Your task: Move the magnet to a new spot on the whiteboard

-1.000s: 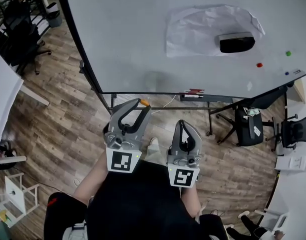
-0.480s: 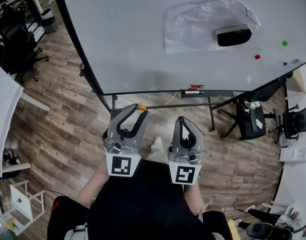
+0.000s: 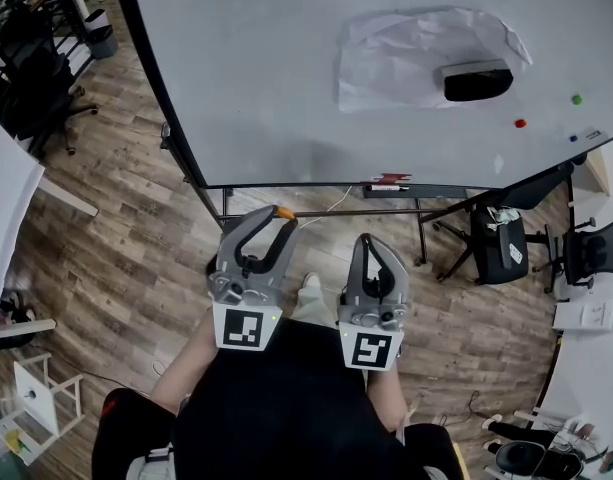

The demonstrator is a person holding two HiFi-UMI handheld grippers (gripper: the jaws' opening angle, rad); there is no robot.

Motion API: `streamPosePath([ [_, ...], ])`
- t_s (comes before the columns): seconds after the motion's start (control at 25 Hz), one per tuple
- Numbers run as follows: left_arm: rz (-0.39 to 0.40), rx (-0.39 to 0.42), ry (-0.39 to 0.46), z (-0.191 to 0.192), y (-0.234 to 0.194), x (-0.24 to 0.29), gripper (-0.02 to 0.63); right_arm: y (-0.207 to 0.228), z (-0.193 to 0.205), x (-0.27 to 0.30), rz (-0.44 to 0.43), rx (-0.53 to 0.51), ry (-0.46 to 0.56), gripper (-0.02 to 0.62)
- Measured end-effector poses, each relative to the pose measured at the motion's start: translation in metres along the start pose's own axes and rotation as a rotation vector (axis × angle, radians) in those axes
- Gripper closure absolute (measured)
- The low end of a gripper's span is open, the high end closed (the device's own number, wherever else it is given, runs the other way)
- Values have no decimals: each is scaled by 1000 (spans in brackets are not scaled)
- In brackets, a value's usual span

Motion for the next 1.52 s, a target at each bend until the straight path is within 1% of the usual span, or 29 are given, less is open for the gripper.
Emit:
streamPosePath([
  [0.84, -25, -8, -9, 10, 3, 26, 476, 12, 19, 15, -40, 8, -3, 594],
  [1.52, -61, -1, -6, 17, -2, 62, 476, 18, 33, 40, -89, 36, 27, 594],
])
Point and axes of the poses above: the fingertips, and each gripper's own axes: x forward along the fingers, y to its right, z out of its underside, the point moved 3 cm from there along -x, backward along the fingers, and after that the axes turned 11 degrees about -x, right-handed, at the moved point
